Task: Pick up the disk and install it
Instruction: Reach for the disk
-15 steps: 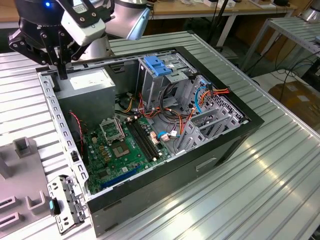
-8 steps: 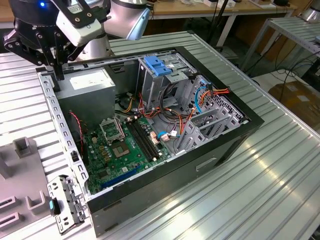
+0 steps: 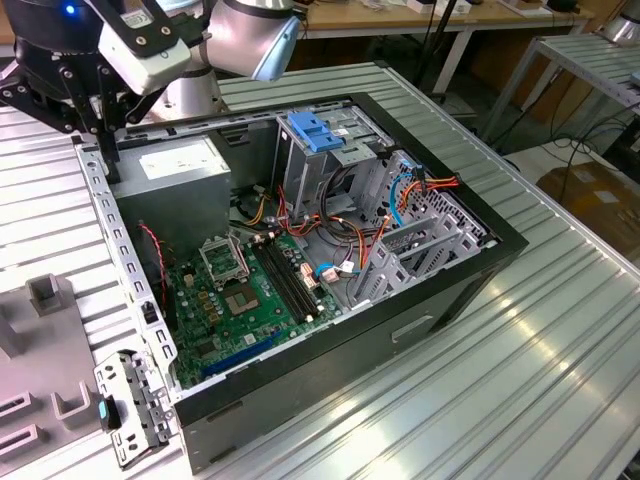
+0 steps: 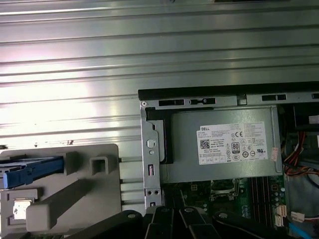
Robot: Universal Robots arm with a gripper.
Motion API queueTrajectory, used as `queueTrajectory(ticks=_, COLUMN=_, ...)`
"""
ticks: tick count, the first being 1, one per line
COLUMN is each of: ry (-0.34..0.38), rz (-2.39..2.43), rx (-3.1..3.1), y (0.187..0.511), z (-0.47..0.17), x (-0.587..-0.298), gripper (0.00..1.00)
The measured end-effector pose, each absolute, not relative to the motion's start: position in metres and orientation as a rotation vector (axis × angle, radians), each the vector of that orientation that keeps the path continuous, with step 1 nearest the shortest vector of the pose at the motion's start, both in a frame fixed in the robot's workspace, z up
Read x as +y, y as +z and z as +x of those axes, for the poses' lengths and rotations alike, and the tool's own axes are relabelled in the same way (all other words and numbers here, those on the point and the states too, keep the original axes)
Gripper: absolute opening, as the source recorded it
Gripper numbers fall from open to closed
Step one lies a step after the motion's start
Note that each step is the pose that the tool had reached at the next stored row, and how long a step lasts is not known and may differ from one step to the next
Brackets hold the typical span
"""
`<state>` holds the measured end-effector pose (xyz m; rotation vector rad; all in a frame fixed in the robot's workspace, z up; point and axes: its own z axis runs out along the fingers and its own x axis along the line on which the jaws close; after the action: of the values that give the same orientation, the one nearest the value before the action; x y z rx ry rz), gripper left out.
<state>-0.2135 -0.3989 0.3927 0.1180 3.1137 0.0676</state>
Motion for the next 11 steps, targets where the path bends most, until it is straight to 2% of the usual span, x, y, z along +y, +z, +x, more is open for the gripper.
queueTrajectory(ticks=11, ry=0.068, rz=0.118, rx=3.114, y=0.3925, z=-0.2241, x=-0.3989, gripper=0.11)
